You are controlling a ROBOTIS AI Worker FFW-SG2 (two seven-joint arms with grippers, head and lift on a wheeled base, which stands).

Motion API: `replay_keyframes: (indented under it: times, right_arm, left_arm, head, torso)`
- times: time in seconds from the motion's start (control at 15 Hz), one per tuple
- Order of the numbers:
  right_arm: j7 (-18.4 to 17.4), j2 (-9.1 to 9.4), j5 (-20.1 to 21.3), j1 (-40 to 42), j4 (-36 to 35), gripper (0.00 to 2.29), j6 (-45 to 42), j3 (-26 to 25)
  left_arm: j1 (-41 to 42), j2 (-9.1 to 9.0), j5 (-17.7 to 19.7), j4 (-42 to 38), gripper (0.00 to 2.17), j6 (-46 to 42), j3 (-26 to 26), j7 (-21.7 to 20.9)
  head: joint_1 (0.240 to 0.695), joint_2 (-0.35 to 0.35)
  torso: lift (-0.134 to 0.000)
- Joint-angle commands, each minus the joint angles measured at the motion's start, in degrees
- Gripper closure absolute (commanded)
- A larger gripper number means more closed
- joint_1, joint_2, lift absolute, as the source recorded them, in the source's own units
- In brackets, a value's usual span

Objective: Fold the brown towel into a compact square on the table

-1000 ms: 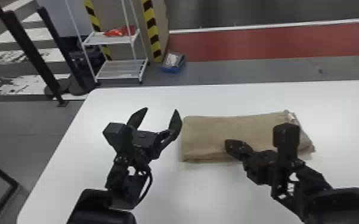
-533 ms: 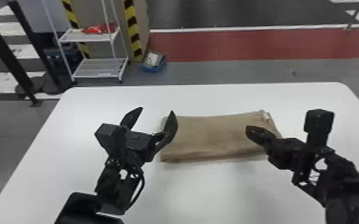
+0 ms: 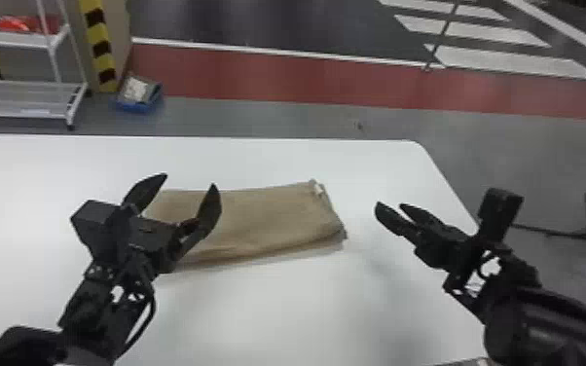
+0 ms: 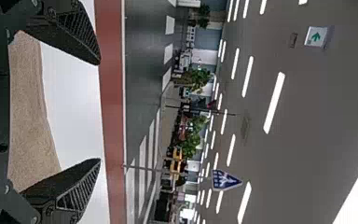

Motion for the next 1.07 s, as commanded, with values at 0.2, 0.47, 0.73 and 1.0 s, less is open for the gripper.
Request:
replay_keyframes:
  times: [0.2,0.47,0.73,1.0]
  right_arm:
    - [0.3,-1.92,-1.8,-1.4,3.0,0.07,-0.7,-1.7]
    - [2.5,-2.01,-1.3,-7.8,11.4,0.07,-0.5,-1.3]
    - [3.5,-2.1,-1.3,-11.9,16.3,0.07,0.9,2.1]
    - [3.6,-2.19,-1.0,-18.7,25.0,0.09,3.0,5.0]
  left_arm:
    - [-3.3,-0.23,0.5,3.2,2.15,6.8,-0.8,0.0]
    - [-4.4,-0.23,-0.3,4.7,2.14,12.4,-0.5,0.0]
    - [-5.3,-0.23,-1.3,7.6,2.14,12.4,0.3,0.5]
    - [-5.9,-0.14,-1.7,9.5,2.14,12.4,1.5,0.1]
  head:
    - [0.695,-0.295]
    - [0.695,-0.289]
    - [0.695,-0.259]
    - [0.695,-0.209]
  torso:
    - [-0.123]
    - [-0.123]
    - [-0.123]
    - [-0.123]
